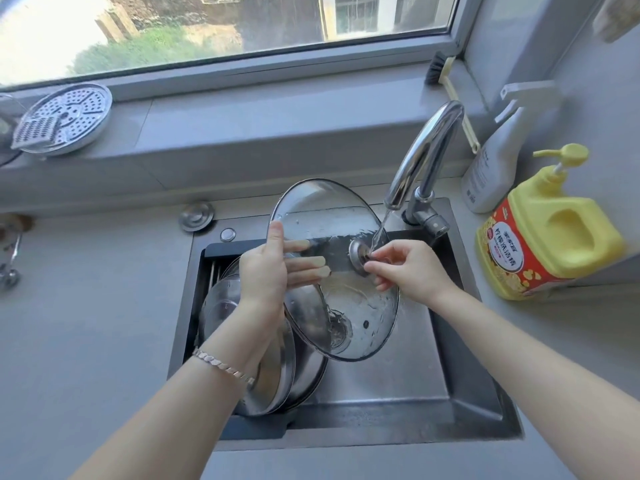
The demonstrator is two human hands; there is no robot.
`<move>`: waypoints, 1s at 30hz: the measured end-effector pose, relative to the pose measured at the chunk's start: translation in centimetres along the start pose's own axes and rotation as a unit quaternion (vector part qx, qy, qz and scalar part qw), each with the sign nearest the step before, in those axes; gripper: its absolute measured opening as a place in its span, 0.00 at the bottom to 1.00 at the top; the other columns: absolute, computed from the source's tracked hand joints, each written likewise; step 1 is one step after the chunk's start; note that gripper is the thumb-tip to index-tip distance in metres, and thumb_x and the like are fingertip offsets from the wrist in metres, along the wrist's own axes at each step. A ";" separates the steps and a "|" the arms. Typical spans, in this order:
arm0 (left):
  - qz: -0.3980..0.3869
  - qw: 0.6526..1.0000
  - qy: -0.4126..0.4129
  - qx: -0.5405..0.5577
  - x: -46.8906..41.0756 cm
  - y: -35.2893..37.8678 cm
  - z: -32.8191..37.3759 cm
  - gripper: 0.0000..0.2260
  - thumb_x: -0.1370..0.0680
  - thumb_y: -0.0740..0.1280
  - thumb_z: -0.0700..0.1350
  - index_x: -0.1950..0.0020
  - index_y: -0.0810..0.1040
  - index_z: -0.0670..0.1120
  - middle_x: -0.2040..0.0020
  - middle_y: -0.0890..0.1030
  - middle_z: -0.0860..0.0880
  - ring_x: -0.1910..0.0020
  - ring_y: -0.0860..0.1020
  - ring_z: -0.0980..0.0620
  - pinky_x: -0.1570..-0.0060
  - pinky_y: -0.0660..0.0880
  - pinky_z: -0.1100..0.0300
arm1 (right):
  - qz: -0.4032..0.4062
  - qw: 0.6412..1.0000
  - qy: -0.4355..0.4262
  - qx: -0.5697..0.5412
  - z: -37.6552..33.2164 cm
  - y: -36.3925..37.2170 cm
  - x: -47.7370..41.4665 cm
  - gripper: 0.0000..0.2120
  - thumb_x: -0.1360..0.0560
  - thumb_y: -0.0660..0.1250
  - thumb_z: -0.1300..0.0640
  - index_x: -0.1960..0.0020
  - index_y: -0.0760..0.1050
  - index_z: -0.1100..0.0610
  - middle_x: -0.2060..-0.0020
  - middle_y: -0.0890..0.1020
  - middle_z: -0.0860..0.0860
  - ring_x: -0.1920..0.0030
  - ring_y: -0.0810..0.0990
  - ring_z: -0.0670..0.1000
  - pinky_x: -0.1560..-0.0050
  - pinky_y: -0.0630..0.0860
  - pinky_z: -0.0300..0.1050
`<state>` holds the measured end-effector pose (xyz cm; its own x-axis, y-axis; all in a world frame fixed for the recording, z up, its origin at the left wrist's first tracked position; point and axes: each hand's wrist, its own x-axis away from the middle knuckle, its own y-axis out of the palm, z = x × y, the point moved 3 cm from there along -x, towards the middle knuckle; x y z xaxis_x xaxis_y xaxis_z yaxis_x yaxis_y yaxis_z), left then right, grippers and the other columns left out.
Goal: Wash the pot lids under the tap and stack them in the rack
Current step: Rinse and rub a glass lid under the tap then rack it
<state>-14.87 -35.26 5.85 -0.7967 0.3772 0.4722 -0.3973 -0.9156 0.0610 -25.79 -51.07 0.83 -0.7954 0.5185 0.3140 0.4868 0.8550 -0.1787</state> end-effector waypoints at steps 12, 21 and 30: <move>0.042 0.998 -0.015 0.042 0.1 -1.5 0.1 0.25 0.19 0.54 0.56 0.54 0.77 0.36 0.69 0.83 0.40 0.72 0.83 0.45 0.70 0.80 0.59 | 0.047 0.996 -0.034 0.074 -3.3 0.3 -1.0 0.10 0.28 0.71 0.59 0.63 0.79 0.66 0.75 0.81 0.55 0.76 0.80 0.49 0.73 0.77 0.36; 0.028 0.999 -0.041 0.007 0.0 -0.2 -0.1 0.25 0.19 0.54 0.56 0.52 0.76 0.34 0.67 0.83 0.37 0.74 0.81 0.45 0.71 0.81 0.57 | 0.076 0.962 0.046 0.259 -1.5 -1.7 -0.8 0.25 0.21 0.54 0.51 0.72 0.75 0.61 0.82 0.75 0.52 0.80 0.77 0.52 0.69 0.75 0.42; -0.085 0.965 -0.030 -0.245 -1.3 9.0 -1.5 0.20 0.20 0.57 0.52 0.57 0.76 0.36 0.66 0.81 0.37 0.69 0.80 0.41 0.60 0.81 0.46 | 0.153 0.945 0.126 0.260 4.4 -8.3 -0.4 0.22 0.22 0.56 0.54 0.67 0.75 0.66 0.69 0.81 0.62 0.64 0.80 0.61 0.59 0.76 0.50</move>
<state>-18.07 -43.74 4.47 -0.6793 0.4932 0.5435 -0.6992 -0.6599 -0.2751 -31.09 -58.32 -1.89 -0.5032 0.7791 0.3739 0.3853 0.5895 -0.7099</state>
